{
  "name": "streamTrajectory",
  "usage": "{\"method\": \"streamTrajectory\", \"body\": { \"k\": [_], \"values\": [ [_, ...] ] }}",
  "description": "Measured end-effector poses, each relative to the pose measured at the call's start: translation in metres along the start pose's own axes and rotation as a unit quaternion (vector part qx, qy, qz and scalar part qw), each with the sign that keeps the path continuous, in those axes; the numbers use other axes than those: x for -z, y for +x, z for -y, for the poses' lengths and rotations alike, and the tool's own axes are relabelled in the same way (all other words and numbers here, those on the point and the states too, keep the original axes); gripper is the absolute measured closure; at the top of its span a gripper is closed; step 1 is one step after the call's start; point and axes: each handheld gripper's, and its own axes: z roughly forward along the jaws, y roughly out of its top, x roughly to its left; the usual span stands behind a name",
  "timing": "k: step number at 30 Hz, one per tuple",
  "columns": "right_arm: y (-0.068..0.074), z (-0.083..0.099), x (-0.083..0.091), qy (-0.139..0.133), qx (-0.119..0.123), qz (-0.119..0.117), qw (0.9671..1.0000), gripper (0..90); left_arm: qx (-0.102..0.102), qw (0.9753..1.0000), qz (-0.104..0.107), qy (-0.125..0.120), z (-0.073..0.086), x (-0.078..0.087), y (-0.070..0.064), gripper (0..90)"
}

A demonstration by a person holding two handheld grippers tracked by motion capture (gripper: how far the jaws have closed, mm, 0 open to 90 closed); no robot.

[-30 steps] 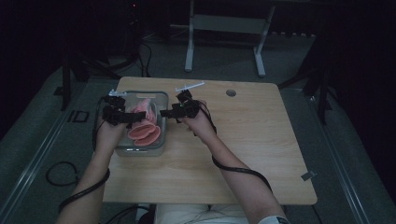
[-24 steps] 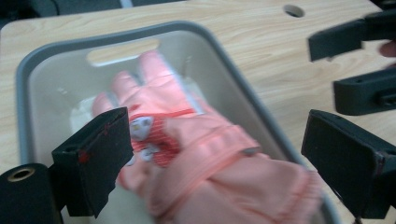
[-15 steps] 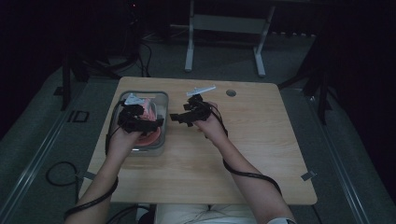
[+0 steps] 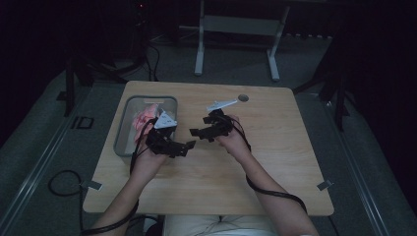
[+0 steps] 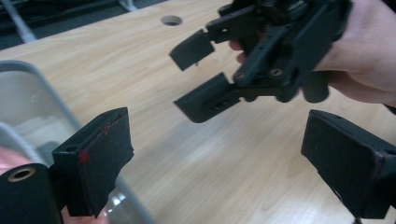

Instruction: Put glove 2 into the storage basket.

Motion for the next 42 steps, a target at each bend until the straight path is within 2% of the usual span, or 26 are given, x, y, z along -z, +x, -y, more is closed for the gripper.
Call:
{"method": "streamTrajectory", "body": {
  "k": [2,4,6,8,11,14,17,23,31,38,42],
  "values": [
    [-0.001,0.005,0.003,-0.002,0.003,0.002,1.0,17.5,-0.013,0.9999,-0.004,0.005,0.001,-0.003,-0.007,8.3],
    [-0.003,0.011,0.006,-0.001,0.005,0.003,1.0,17.5,-0.017,0.9998,0.005,0.009,0.003,-0.006,-0.013,8.3],
    [-0.005,0.017,0.009,-0.002,0.008,-0.001,1.0,17.7,-0.024,0.9995,0.021,0.003,0.005,-0.009,-0.02,8.3],
    [-0.006,0.025,0.013,-0.005,0.016,-0.004,0.9999,17.7,-0.039,0.9986,0.036,-0.007,0.009,-0.013,-0.026,8.2],
    [-0.008,0.036,0.019,-0.009,0.018,-0.003,0.9998,17.6,-0.049,0.9975,0.052,-0.001,0.015,-0.02,-0.033,8.2],
    [-0.009,0.047,0.024,-0.008,0.02,-0.002,0.9998,17.6,-0.047,0.9964,0.071,0.006,0.021,-0.028,-0.039,8.2],
    [-0.009,0.058,0.027,0.002,0.024,0.004,0.9997,17.8,-0.054,0.9954,0.078,0.011,0.027,-0.036,-0.046,8.2],
    [-0.007,0.079,0.033,0.001,0.023,0.006,0.9997,17.8,-0.056,0.9936,0.097,0.019,0.037,-0.048,-0.055,8.2],
    [-0.008,0.098,0.041,-0.006,0.025,0.009,0.9996,18.0,-0.063,0.9916,0.107,0.035,0.052,-0.062,-0.062,8.2],
    [-0.009,0.113,0.044,0.008,0.021,0.015,0.9996,17.9,-0.066,0.99,0.118,0.042,0.061,-0.07,-0.067,8.2],
    [-0.008,0.121,0.047,-0.001,0.027,0.019,0.9995,17.8,-0.069,0.9882,0.128,0.047,0.069,-0.076,-0.07,8.2]
  ]
}}
